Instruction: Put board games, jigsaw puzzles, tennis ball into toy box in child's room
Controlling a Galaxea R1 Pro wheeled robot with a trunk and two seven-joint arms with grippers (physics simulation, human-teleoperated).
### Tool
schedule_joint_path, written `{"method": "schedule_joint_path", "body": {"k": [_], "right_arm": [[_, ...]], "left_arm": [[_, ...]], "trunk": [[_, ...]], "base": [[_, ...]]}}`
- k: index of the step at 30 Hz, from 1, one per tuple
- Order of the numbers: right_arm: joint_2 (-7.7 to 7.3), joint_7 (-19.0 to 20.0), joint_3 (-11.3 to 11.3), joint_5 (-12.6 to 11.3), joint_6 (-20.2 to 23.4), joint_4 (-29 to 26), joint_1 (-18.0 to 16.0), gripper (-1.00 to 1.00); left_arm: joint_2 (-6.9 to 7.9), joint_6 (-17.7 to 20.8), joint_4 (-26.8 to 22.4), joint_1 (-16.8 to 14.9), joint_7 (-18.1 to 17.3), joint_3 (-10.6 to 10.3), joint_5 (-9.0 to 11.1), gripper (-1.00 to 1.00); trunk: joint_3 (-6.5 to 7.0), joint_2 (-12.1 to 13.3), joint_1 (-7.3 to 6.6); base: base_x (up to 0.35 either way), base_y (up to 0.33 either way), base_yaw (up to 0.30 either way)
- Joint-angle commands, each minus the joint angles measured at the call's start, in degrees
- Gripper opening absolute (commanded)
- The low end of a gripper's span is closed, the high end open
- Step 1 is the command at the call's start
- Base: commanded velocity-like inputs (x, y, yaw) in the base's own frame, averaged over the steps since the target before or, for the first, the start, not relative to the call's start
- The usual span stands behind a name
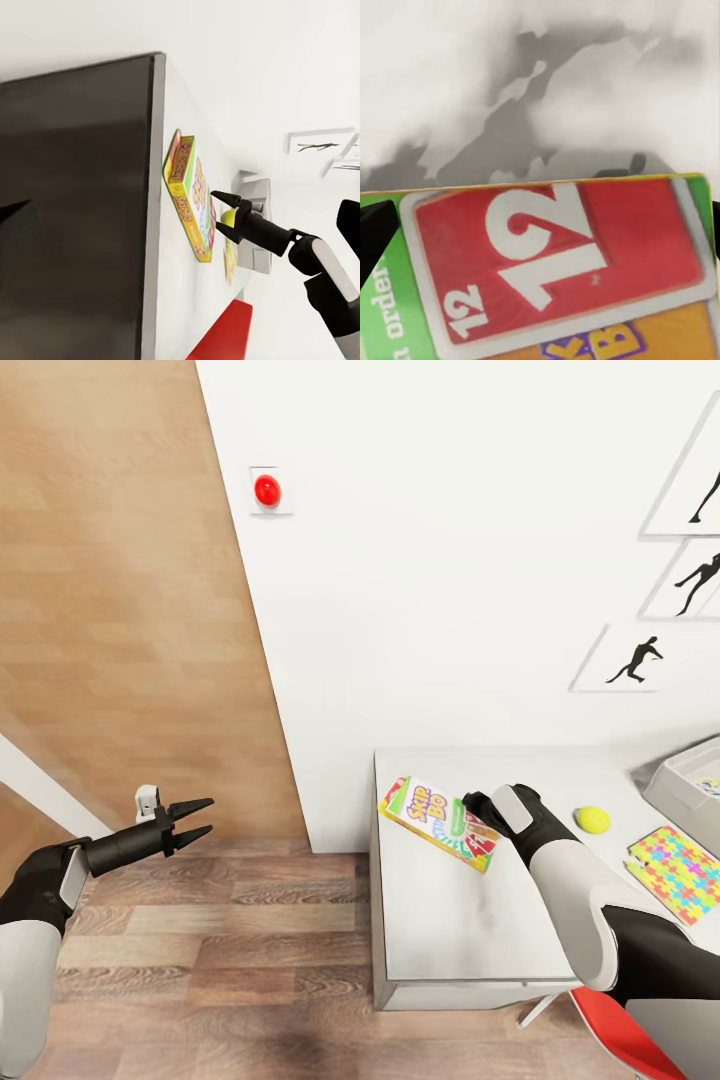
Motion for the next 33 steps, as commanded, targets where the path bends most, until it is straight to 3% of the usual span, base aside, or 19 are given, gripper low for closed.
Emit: {"method": "schedule_joint_path", "body": {"k": [1,17,33], "right_arm": [[0.01,-0.4,-0.1,-0.7,0.1,-0.1,0.0,1.00],[0.01,-0.3,-0.1,-0.7,0.1,-0.1,0.0,1.00],[0.07,-0.2,0.0,-0.8,0.1,-0.1,0.0,1.00]], "left_arm": [[0.01,0.6,0.0,-0.1,-0.2,0.1,0.0,1.00],[0.00,0.6,0.0,-0.1,-0.2,0.1,0.0,1.00],[-0.05,0.6,0.0,-0.1,-0.1,0.1,0.0,1.00]], "trunk": [[-0.10,-0.1,0.03],[-0.10,-0.1,0.03],[-0.10,-0.1,0.03]], "base": [[0.004,0.000,0.000],[-0.015,0.002,0.000],[-0.001,0.091,0.000]]}}
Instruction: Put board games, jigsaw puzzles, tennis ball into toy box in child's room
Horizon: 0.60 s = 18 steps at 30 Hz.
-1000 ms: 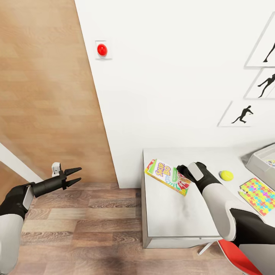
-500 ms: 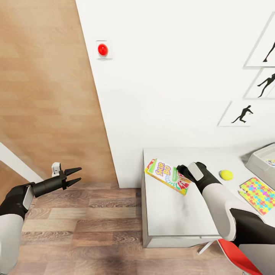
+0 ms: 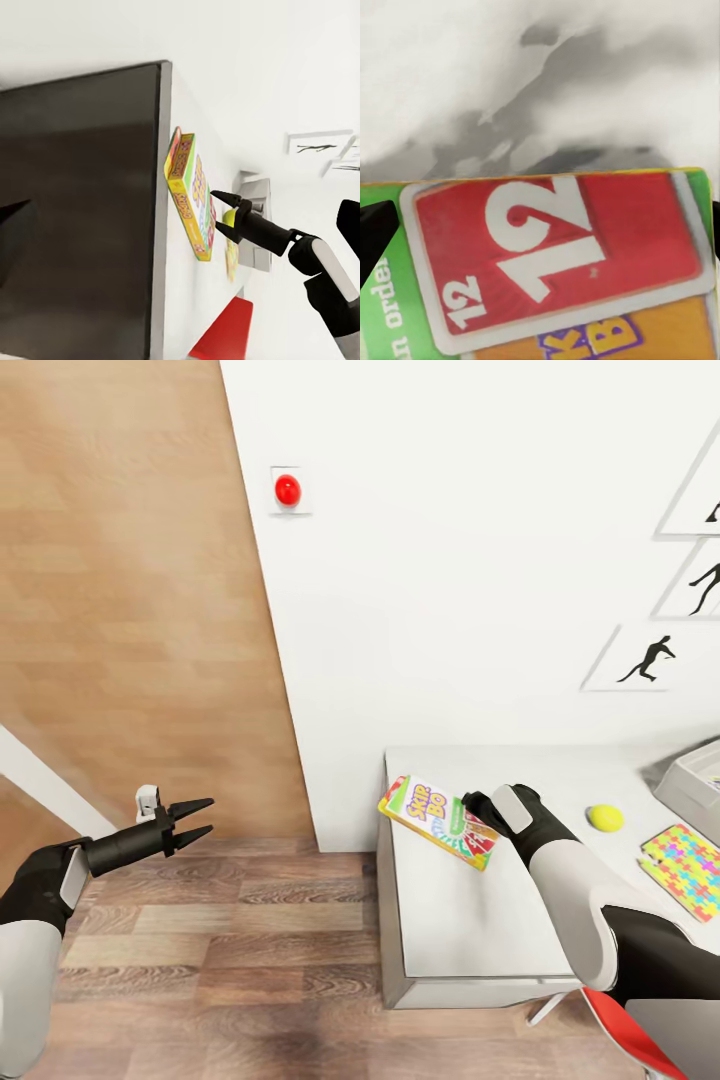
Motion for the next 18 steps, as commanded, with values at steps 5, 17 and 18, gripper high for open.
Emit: {"method": "schedule_joint_path", "body": {"k": [5,17,18], "right_arm": [[0.04,-0.4,0.0,-0.6,0.2,-0.1,0.0,1.00],[0.04,-0.4,0.0,-0.6,0.2,-0.2,0.0,1.00],[0.04,-0.4,0.0,-0.5,0.2,-0.2,0.0,1.00]], "left_arm": [[-0.01,0.6,0.0,-0.1,-0.2,0.1,0.0,1.00],[-0.02,0.6,0.0,-0.1,-0.2,0.1,0.0,1.00],[-0.02,0.6,0.0,-0.1,-0.2,0.1,0.0,1.00]], "trunk": [[-0.10,-0.1,0.03],[-0.10,-0.1,0.03],[-0.10,-0.1,0.03]], "base": [[0.000,0.121,0.000],[-0.011,0.070,0.000],[-0.071,0.056,0.000]]}}
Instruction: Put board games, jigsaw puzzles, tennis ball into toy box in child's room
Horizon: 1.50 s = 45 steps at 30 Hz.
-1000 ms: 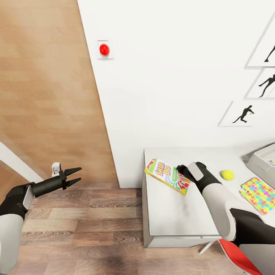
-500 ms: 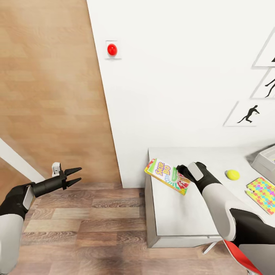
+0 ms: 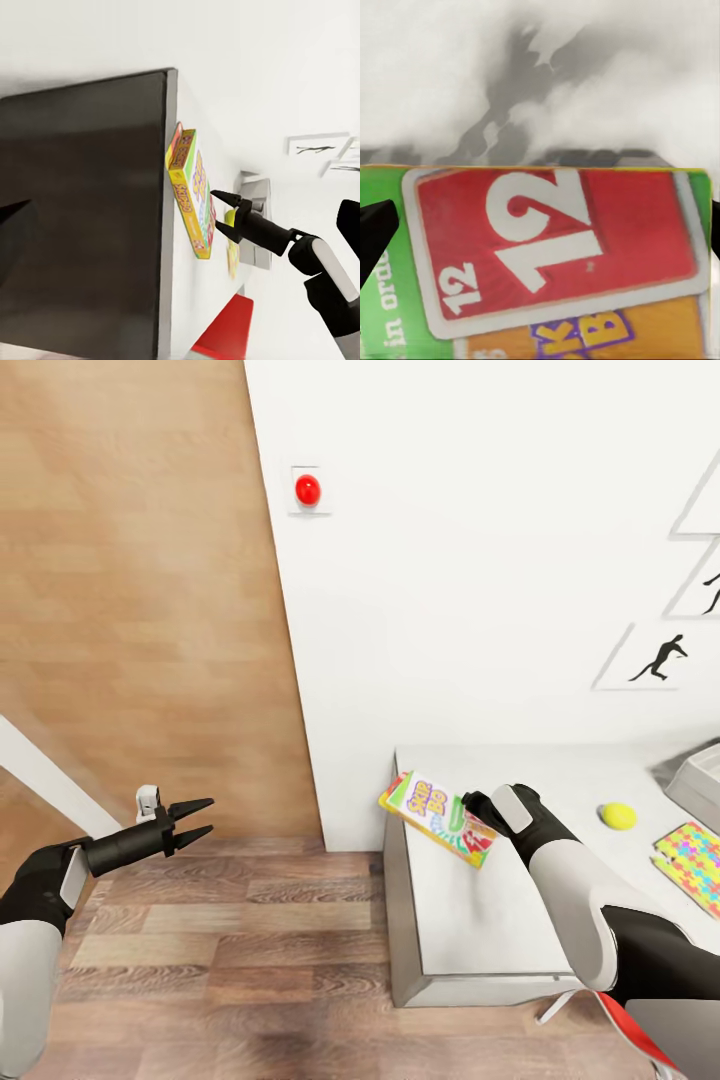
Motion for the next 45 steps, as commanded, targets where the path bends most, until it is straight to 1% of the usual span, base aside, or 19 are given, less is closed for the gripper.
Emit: {"method": "schedule_joint_path", "body": {"k": [1,33,45], "right_arm": [[0.01,-0.4,-0.1,-0.6,0.1,-0.1,0.0,1.00],[0.01,-0.4,-0.1,-0.6,0.1,0.0,0.0,1.00],[0.01,-0.4,-0.1,-0.6,0.1,-0.1,0.0,1.00]], "left_arm": [[0.02,0.6,0.0,-0.1,-0.2,0.1,0.0,1.00],[0.03,0.6,0.0,-0.1,-0.2,0.1,0.0,1.00],[0.00,0.6,0.0,-0.1,-0.2,0.1,0.0,1.00]], "trunk": [[-0.10,-0.1,0.02],[-0.10,-0.1,0.02],[-0.10,-0.1,0.02]], "base": [[-0.045,0.036,0.000],[-0.020,0.012,0.000],[0.000,0.056,0.000]]}}
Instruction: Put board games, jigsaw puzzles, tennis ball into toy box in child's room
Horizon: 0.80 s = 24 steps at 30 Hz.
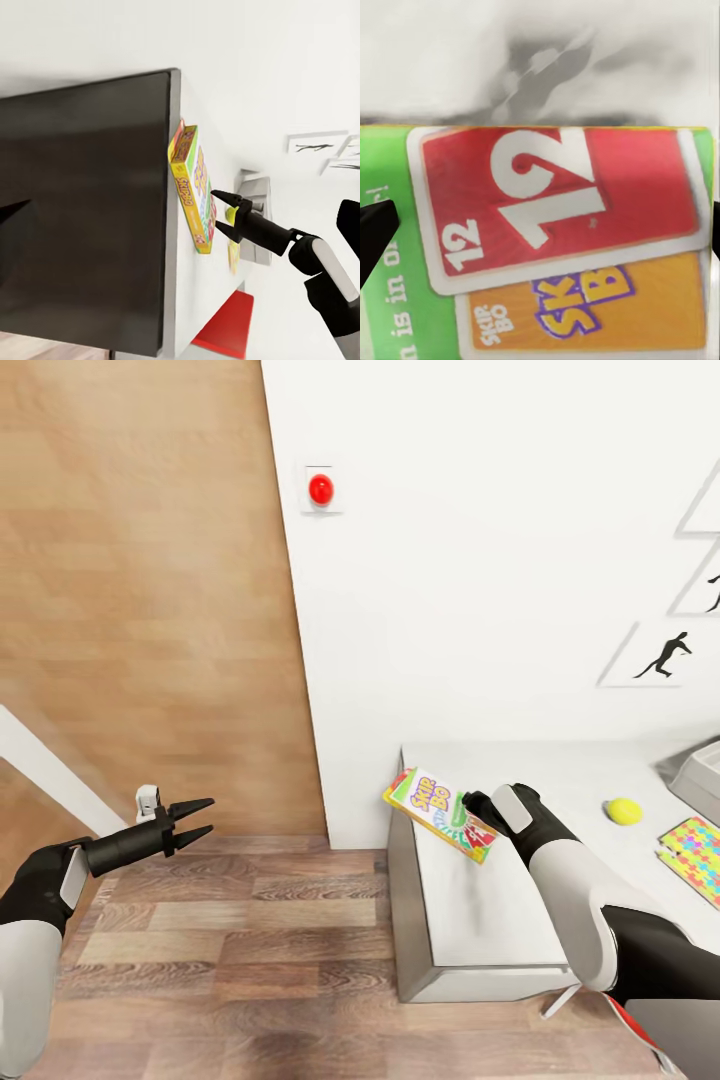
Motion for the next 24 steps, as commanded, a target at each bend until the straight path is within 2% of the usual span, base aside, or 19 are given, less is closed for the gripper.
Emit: {"method": "schedule_joint_path", "body": {"k": [1,24], "right_arm": [[0.02,-0.4,0.0,-1.1,0.1,-0.1,0.0,1.00],[-0.02,-0.3,-0.1,-1.1,0.1,-0.1,0.0,1.00]], "left_arm": [[0.00,0.6,0.0,-0.1,-0.2,0.1,0.0,1.00],[0.00,0.6,0.0,-0.1,-0.2,0.1,0.0,1.00]], "trunk": [[-0.10,-0.1,0.04],[-0.10,-0.1,0.04]], "base": [[0.000,0.106,0.000],[0.000,0.023,0.000]]}}
